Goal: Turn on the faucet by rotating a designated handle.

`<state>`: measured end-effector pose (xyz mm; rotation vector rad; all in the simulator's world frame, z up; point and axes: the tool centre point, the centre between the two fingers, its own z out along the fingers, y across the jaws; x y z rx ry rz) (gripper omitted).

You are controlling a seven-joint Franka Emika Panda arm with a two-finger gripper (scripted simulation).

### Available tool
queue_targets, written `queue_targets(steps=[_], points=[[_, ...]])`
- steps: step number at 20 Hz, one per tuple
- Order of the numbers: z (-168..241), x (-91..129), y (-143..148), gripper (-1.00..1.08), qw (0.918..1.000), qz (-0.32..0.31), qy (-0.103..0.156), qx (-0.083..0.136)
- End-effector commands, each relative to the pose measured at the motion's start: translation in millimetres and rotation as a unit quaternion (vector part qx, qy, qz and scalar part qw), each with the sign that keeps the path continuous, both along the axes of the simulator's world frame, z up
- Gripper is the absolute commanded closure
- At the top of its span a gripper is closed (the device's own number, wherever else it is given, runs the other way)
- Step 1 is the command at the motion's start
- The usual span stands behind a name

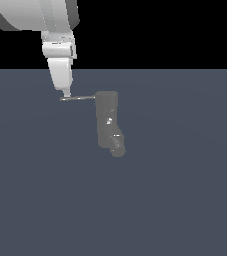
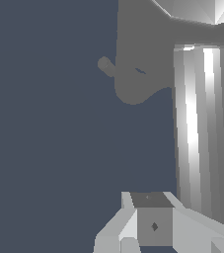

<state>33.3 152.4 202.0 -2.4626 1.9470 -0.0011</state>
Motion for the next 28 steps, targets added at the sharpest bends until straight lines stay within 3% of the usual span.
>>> queue_targets(steps=[1,26,28], points=[[-0.1,-7.6,-2.9,1.08,1.0,-0.001,0.001,-0.001],[0.0,-72.9,-20.5,1.08,1.0,-0.001,0.001,-0.001],[0.0,-68.9,-21.2,1.08,1.0,-0.002,-0.001,-0.001]])
